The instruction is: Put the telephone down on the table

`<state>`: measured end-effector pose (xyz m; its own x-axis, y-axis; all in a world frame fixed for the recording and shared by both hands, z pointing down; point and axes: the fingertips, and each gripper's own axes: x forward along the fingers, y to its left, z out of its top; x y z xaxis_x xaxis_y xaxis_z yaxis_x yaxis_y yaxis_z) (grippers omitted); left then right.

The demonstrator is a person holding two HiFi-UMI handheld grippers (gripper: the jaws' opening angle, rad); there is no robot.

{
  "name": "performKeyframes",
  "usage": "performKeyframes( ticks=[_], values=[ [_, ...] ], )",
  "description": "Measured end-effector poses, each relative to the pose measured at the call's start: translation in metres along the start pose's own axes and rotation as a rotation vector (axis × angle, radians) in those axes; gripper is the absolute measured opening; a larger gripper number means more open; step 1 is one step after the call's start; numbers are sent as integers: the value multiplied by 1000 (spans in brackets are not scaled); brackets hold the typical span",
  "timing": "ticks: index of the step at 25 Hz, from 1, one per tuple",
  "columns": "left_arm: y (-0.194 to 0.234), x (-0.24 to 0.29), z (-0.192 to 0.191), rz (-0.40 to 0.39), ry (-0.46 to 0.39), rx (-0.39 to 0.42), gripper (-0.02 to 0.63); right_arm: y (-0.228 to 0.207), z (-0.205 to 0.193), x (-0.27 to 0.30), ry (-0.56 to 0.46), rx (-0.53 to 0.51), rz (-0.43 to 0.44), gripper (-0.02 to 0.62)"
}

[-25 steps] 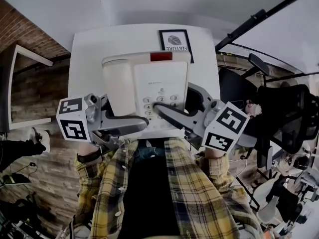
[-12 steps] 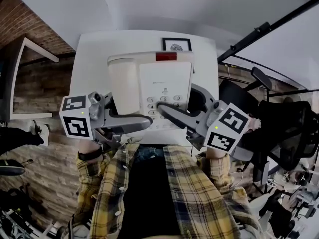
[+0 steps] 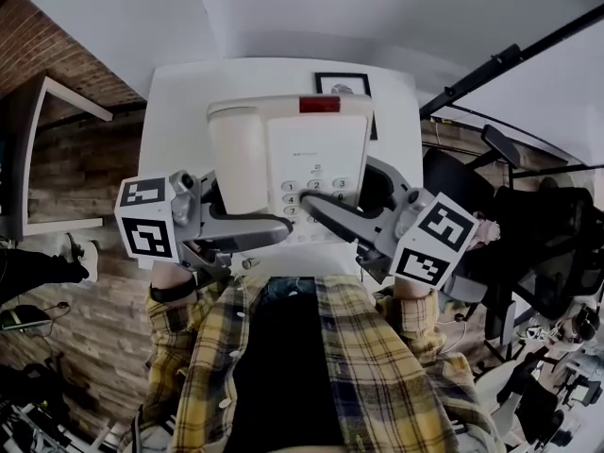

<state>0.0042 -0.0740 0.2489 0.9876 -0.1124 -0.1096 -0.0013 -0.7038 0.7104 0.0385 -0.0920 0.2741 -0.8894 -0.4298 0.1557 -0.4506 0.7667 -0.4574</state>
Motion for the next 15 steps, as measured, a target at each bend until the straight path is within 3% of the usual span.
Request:
performKeyframes(
  ticks=[15],
  values=[
    [14,-14,-1,-17,17,-27,437,-5,-9,16,17,32,-32,293]
  ],
)
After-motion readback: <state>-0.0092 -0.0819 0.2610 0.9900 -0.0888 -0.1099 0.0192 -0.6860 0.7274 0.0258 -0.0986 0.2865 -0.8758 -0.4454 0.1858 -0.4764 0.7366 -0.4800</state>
